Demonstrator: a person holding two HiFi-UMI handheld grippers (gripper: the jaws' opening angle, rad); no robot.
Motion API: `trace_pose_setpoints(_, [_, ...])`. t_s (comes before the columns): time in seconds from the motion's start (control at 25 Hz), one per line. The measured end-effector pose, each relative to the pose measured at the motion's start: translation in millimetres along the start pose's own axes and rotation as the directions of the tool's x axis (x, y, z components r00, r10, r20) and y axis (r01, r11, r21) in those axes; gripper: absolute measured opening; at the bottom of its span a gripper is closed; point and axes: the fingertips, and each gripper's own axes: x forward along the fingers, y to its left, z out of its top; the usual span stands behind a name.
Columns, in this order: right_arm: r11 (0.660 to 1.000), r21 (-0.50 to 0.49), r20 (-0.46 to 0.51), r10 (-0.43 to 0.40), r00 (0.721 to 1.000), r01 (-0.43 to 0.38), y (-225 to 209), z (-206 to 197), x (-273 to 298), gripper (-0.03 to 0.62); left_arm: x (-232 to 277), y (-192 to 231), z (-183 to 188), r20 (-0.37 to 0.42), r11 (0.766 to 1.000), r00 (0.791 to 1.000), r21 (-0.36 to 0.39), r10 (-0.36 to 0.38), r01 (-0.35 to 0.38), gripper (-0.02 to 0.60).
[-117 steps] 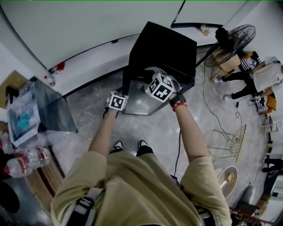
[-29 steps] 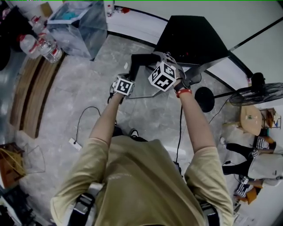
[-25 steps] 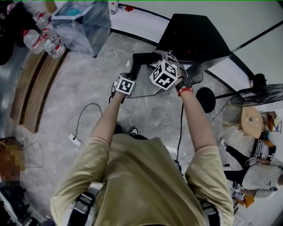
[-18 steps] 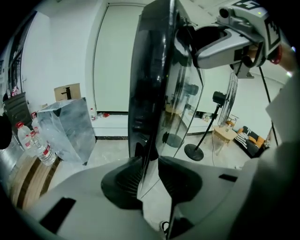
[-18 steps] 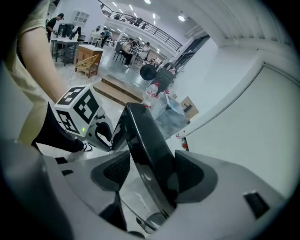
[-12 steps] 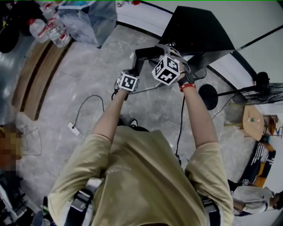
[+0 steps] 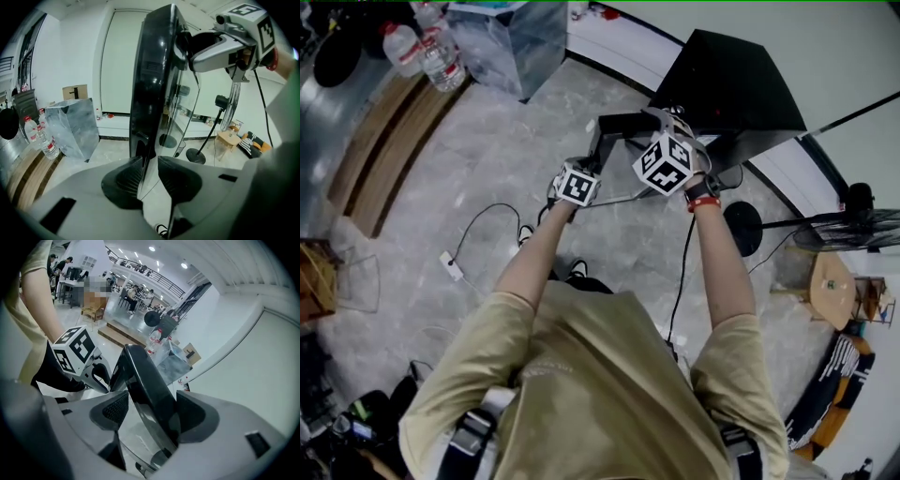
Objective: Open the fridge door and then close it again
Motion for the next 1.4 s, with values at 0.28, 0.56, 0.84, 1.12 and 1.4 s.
trace_pose_setpoints(0.28, [0.995, 0.099, 0.099, -0.007, 0.995, -0.002, 0.1, 18.1, -12.4, 0.318, -32.3, 9.0, -3.8, 0.026, 1.000, 0.999, 0.009, 0.028, -0.028, 0.115])
trace_pose_setpoints(0.56, [0.955, 0.295, 0.212, -0.107, 0.971, 0.041, -7.8, 39.8, -39.3, 0.314, -75.2, 21.7, 20.3, 0.118, 0.999, 0.992, 0.008, 0.050, -0.051, 0.115])
trace_pose_setpoints(0.84, [0.801, 0.598, 0.335, -0.253, 0.908, 0.003, -5.1, 58.4, -75.1, 0.246, -155.0, 54.6, 64.1, 0.293, 0.991, 0.947, -0.018, 0.130, -0.131, 0.115])
trace_pose_setpoints(1.12, [0.638, 0.768, 0.274, -0.402, 0.874, 0.053, 2.0, 61.6, -90.5, 0.138, -224.2, 65.9, 98.9, 0.422, 0.982, 0.887, -0.049, 0.185, -0.182, 0.093])
trace_pose_setpoints(1.4, [0.561, 0.826, 0.252, -0.454, 0.855, 0.054, 4.2, 69.9, -93.4, 0.110, -255.4, 63.5, 119.9, 0.498, 0.979, 0.844, -0.063, 0.198, -0.193, 0.072])
